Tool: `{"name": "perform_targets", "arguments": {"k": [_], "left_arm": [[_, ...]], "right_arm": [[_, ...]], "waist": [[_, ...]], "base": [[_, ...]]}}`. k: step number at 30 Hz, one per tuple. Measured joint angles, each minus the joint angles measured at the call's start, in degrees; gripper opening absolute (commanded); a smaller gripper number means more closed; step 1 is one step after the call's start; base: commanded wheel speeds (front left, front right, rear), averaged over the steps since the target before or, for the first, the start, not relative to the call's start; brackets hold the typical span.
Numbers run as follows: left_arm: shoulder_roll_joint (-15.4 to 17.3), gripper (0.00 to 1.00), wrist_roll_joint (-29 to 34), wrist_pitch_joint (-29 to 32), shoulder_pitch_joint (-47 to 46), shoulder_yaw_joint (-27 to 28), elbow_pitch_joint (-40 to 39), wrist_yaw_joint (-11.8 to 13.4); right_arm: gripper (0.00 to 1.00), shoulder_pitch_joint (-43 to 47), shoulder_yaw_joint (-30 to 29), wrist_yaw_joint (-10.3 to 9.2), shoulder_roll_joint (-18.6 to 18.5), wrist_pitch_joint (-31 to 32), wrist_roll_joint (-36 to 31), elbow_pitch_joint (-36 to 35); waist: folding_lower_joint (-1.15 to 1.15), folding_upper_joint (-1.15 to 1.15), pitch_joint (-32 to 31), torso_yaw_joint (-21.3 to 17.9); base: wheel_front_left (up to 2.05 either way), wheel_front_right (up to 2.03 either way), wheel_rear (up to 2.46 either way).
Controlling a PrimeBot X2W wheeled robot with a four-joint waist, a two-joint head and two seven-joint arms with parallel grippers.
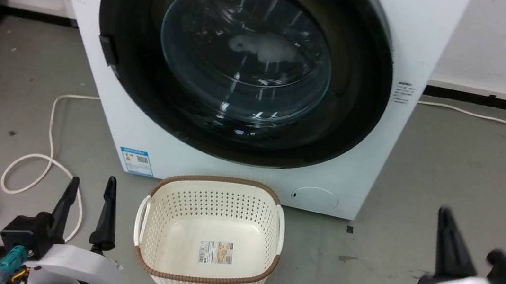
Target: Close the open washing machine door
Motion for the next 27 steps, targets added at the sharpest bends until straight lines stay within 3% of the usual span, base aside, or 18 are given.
{"name": "perform_targets", "arguments": {"k": [8, 10, 27], "left_arm": [[0.14, 1.0, 0.97, 1.63, 0.34, -1.6, 0.03, 0.24], [0.24, 1.0, 1.24, 1.9, 0.35, -2.02, 0.16, 0.33], [1.2, 1.0, 2.6, 4.27, 0.34, -3.89, 1.27, 1.53]], "right_arm": [[0.0, 6.49, 2.68, 0.0, 0.0, 2.01, 1.01, -1.03], [1.0, 7.12, 2.81, 0.0, 0.0, 2.44, 0.99, -1.15], [1.0, 7.48, 3.61, 0.0, 0.0, 2.92, 1.12, -2.12]], "waist": [[0.01, 0.0, -0.71, -0.67], [0.02, 0.0, -0.76, -0.64], [0.02, 0.0, -0.89, -0.14]], "base": [[0.0, 0.0, 0.0], [0.0, 0.0, 0.0], [0.0, 0.0, 0.0]]}}
